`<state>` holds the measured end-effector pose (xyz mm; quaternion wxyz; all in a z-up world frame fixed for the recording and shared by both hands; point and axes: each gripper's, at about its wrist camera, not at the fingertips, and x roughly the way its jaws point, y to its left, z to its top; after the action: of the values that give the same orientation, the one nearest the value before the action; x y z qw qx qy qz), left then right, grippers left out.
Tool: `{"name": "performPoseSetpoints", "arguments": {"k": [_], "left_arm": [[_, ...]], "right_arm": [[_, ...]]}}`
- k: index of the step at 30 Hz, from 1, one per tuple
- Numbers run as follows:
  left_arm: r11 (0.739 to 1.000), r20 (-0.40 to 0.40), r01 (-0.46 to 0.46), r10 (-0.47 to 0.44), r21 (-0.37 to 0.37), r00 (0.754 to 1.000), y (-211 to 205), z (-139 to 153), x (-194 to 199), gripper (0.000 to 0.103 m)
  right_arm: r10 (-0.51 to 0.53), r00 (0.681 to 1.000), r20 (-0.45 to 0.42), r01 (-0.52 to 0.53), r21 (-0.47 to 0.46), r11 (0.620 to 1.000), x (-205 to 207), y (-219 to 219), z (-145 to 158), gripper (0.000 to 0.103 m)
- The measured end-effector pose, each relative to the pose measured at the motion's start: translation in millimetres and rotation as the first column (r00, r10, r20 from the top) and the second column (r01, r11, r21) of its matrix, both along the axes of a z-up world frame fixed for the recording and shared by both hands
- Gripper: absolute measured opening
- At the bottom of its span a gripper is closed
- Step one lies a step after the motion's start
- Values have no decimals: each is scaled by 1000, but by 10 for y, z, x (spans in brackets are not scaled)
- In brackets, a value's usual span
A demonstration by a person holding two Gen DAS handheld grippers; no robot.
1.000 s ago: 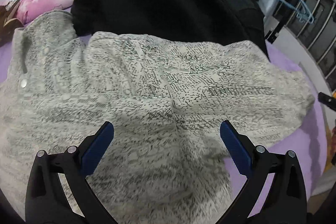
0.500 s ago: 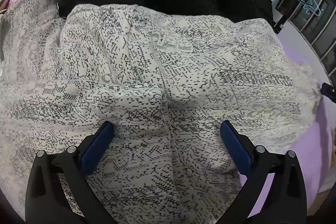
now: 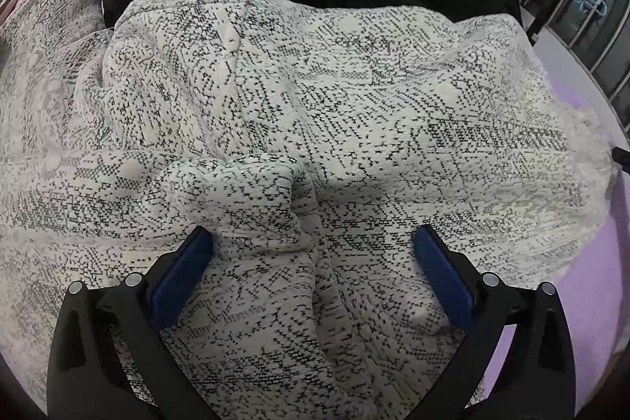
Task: Fold large clothes
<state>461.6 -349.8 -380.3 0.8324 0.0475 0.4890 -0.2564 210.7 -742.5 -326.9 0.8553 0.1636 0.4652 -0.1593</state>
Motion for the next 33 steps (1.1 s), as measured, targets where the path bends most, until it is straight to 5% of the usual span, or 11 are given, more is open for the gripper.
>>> {"name": "performPoseSetpoints", "arguments": {"k": [2, 4, 8, 11, 12, 16, 20, 23, 24, 33], "left_arm": [[1000, -7, 3, -3, 10, 1000, -41, 4, -6, 98], [1000, -8, 3, -3, 13, 1000, -60, -3, -11, 98], [1000, -7, 3, -3, 16, 1000, -102, -12, -14, 98], [1000, -6, 5, -5, 22, 1000, -83, -22, 47, 98], [1000, -8, 5, -5, 23, 1000, -88, -33, 55, 98], [1000, -13, 9, -9, 23, 1000, -99, -54, 67, 98], [1000, -13, 11, -11, 19, 1000, -86, -58, 77, 98], [1000, -10, 10, -10, 16, 1000, -78, -63, 83, 98], [1000, -9, 10, -10, 14, 1000, -62, -59, 81, 98], [1000, -7, 7, -7, 12, 1000, -57, -72, 62, 98]], "right_arm": [[-10, 1000, 10, 9, 47, 999, -18, -65, -71, 91], [-10, 1000, 14, 9, 65, 998, -44, -103, -89, 73], [14, 1000, 26, -16, 80, 997, -75, -100, -40, 56], [53, 998, 29, -56, 91, 994, -59, -32, 16, 31], [67, 997, 28, -69, 96, 993, -42, 2, 35, 14], [104, 994, -16, -102, 83, 991, 39, 61, 6, 14], [87, 995, -42, -82, 100, 992, 118, -131, -101, 34], [77, 997, -15, -72, 201, 977, 109, -292, -170, 31], [84, 996, -8, -80, 217, 973, 101, -309, -171, 22], [178, 984, 11, -177, 158, 971, 43, -56, 246, 12]]}}
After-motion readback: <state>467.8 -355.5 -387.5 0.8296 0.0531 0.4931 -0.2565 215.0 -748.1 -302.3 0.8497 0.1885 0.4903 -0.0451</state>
